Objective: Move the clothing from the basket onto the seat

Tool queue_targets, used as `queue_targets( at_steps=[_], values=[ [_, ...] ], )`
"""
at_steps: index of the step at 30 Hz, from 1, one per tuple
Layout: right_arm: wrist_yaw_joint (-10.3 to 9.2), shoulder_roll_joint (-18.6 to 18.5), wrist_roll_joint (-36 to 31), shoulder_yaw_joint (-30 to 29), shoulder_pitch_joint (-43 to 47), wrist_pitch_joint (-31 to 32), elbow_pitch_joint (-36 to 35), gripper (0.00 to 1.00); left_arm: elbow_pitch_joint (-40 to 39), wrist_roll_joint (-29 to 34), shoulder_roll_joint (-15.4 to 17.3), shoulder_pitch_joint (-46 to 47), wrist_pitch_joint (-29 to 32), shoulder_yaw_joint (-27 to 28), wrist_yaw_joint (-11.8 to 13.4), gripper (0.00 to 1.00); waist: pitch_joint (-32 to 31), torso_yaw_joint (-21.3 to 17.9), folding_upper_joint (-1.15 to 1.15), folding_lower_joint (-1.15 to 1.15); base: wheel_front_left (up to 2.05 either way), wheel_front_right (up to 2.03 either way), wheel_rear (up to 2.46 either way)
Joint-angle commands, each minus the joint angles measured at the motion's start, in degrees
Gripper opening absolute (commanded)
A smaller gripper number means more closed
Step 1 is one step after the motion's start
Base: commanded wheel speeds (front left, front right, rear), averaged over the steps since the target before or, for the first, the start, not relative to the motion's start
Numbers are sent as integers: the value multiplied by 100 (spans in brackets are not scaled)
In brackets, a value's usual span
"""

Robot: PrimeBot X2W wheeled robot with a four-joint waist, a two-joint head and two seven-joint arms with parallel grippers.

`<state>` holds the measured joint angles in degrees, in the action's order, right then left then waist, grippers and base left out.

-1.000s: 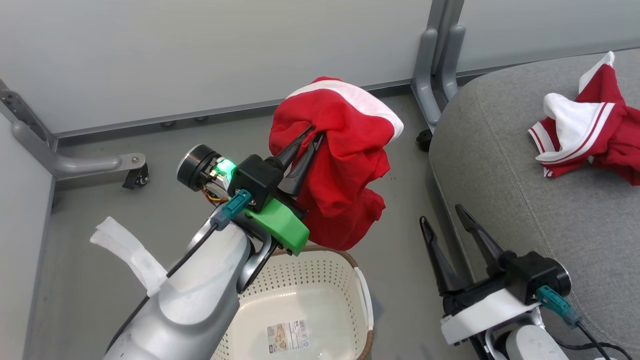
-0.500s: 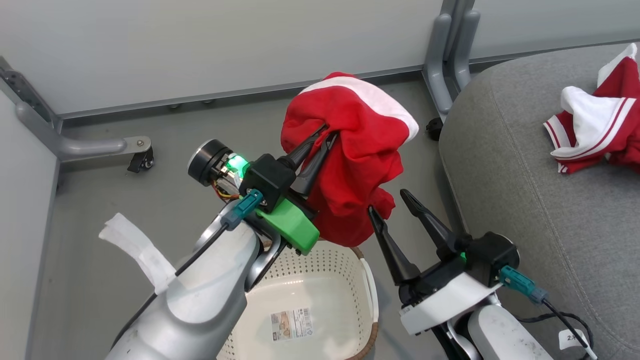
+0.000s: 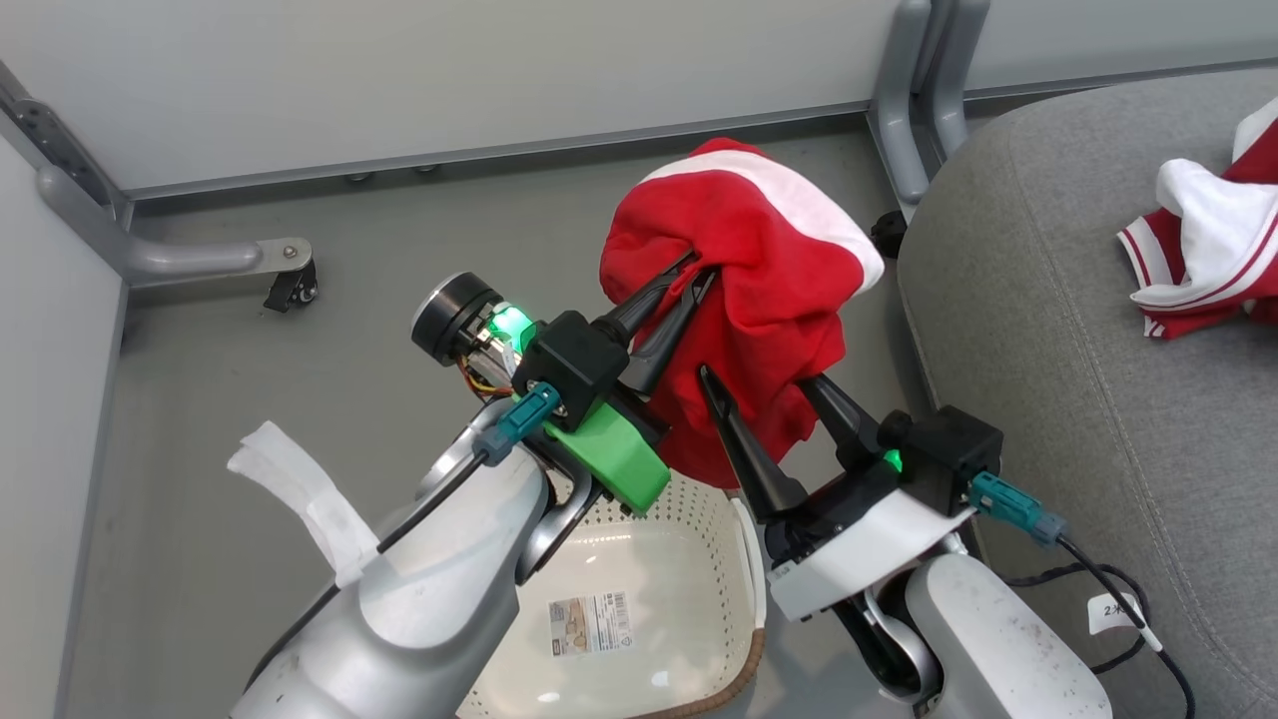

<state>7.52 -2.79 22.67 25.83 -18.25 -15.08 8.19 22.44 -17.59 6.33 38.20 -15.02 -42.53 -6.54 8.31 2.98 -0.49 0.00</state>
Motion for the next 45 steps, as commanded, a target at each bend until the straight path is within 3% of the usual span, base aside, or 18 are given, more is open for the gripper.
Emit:
queue_targets(
  at_steps=[1,8,9,10,26,27,28,29,45],
  values=[
    [-6,-21,27,10,-99,-12,64,100,-40,12,-21,86,-22,-11,-18,0,46,31,49,0,0,0,0],
    [-6,-21,107,80,-450,-12,402,100,-104,7,-97,111,-22,-115,-47,0,172,99,49,0,0,0,0],
    [-6,-20,138,93,-475,-12,474,30,-107,-1,-103,103,-21,-132,-49,0,176,105,49,0,0,0,0],
    [-6,-19,149,102,-506,-13,498,0,-106,-5,-107,95,-22,-145,-53,0,179,109,49,0,0,0,0],
    [-6,-20,-17,54,-437,-12,635,0,-5,-23,-124,-128,-22,-221,-80,0,6,41,49,0,0,0,0],
    [-6,-20,-23,42,-423,-12,637,0,-1,-17,-124,-142,-22,-213,-81,7,-6,35,49,0,0,0,0],
    [-6,-20,-43,28,-411,-12,640,0,-13,-3,-126,-154,-22,-196,-71,94,-12,31,49,0,0,0,0],
    [-6,-20,-59,12,-396,-12,644,0,-32,18,-126,-176,-22,-172,-42,100,-19,23,49,0,0,0,0],
    [-6,-20,-371,-331,-299,-12,624,0,-143,224,-72,-299,-21,-51,5,100,36,-196,49,0,0,0,0]
  ],
)
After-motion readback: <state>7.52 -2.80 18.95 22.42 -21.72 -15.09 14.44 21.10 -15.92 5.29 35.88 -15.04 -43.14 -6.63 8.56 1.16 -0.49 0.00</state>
